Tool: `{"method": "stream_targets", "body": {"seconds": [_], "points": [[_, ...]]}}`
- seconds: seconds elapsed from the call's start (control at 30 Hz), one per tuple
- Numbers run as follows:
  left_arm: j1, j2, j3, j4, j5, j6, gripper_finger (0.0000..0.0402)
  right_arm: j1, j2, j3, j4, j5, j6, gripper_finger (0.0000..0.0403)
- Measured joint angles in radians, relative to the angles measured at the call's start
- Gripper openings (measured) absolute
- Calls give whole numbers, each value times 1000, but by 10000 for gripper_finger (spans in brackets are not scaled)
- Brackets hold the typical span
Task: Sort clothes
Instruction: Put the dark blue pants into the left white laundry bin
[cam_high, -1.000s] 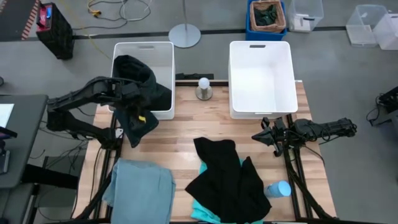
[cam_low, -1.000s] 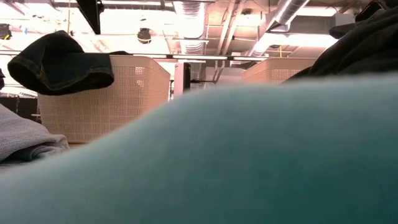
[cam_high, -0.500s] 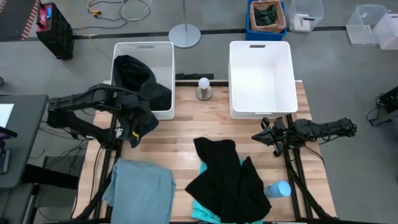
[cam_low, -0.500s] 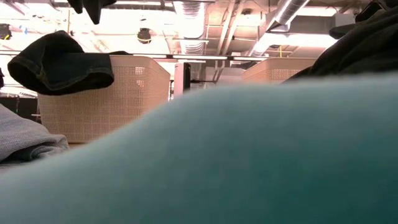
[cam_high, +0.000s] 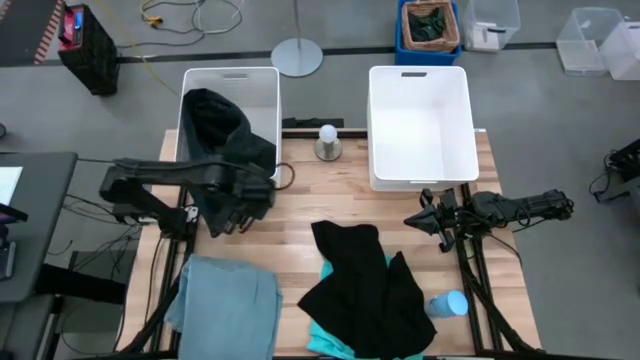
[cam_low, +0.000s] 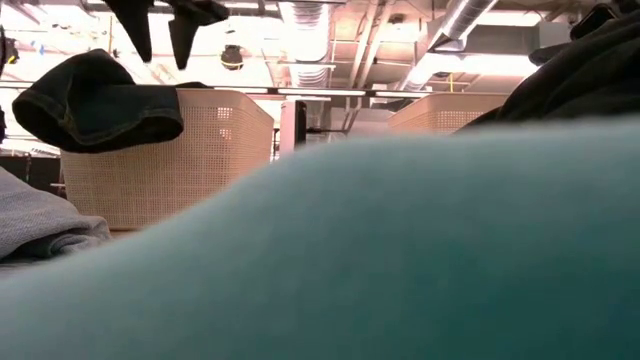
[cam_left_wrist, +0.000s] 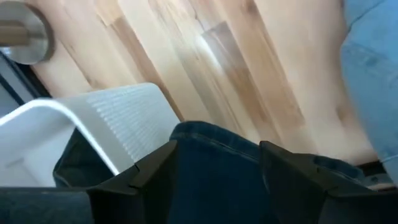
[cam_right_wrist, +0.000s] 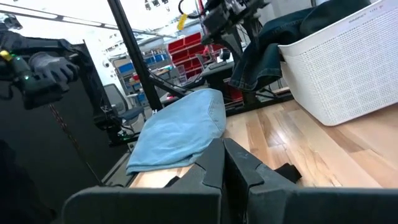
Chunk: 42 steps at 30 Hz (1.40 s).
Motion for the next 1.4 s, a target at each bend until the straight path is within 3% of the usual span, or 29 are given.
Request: {"method": "stream_targets", "body": {"seconds": [0.43,0.77,0.97,1.17,1.4], "points": [[8,189,0,1,-21,4,216,0,0,0,5,0,3,24],[42,186,-1,1,-40,-114,205,0,0,0,6,0,3,24],[45,57,-1,2,-46,-376,173,0,0,0,6,0,3,24],[57,-162,-1,91,-52,-667,155,0,0,0,5,0,3,24],[33,-411,0,114,-267,-843,141,0,0,0,5,0,3,24]]}}
